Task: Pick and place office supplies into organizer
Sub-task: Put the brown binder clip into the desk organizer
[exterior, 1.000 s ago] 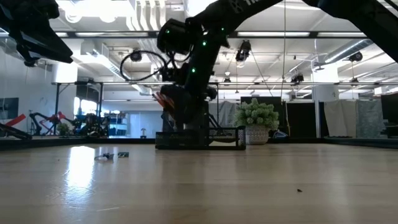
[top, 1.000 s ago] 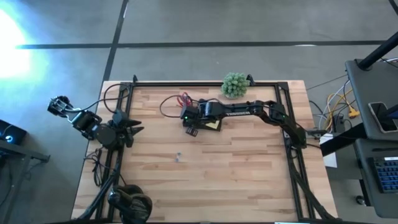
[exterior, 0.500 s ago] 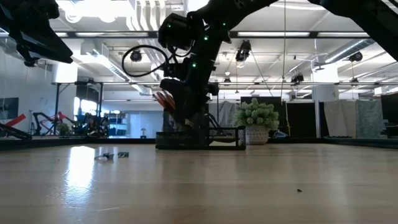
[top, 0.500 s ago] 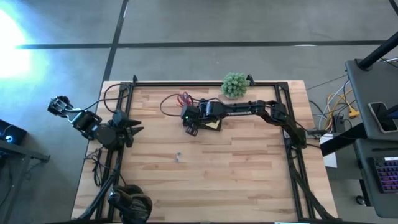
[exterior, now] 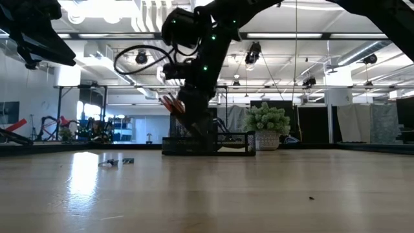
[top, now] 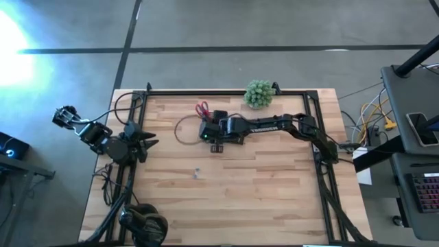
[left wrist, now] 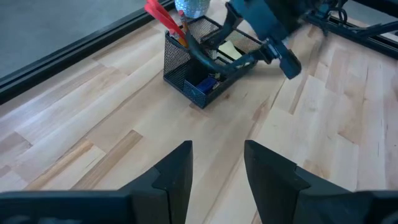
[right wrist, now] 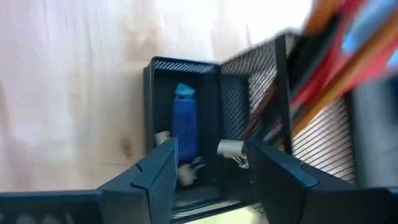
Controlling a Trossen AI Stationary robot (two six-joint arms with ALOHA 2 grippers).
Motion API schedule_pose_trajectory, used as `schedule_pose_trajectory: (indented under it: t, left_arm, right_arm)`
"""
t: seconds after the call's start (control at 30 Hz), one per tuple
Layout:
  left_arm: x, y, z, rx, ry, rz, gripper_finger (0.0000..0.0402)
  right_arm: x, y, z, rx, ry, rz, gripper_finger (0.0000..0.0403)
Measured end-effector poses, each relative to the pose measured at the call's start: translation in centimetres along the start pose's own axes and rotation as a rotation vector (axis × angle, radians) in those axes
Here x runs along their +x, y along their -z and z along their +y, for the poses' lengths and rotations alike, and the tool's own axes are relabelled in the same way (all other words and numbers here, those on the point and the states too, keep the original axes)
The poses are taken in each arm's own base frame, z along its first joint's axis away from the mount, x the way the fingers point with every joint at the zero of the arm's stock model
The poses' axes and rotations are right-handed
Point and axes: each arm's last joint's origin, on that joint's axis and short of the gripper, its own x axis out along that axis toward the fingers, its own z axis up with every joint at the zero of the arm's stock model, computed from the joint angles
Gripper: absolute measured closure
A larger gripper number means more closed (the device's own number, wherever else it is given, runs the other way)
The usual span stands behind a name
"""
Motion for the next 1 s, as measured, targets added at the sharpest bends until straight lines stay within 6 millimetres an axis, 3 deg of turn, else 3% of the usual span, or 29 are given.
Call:
schedule_pose_trajectory:
  t: [0.17, 0.5, 0.7, 1.0]
  left_arm:
    - [0.0, 0.0, 0.0, 0.0, 0.0, 0.0, 0.0272]
    - [0.0, 0.1, 0.0, 0.007, -0.003, 0.002, 0.0272]
    - [0.0, 0.1, 0.0, 0.008, -0.004, 0.001, 0.0272]
    - [0.1, 0.1, -0.1, -0.003, -0.002, 0.001, 0.0272]
  right_arm:
    - [0.4, 0.2, 0.3, -0.133, 0.03, -0.004, 0.0219]
    - [-0.8, -0.4, -0.3, -0.019, -0.146, -0.044, 0.022]
    - [0.0, 0.1, 0.0, 0.008, -0.228, -0.039, 0.0218]
    - [0.1, 0.1, -0.5, 0.069, -0.112, -0.03, 0.0217]
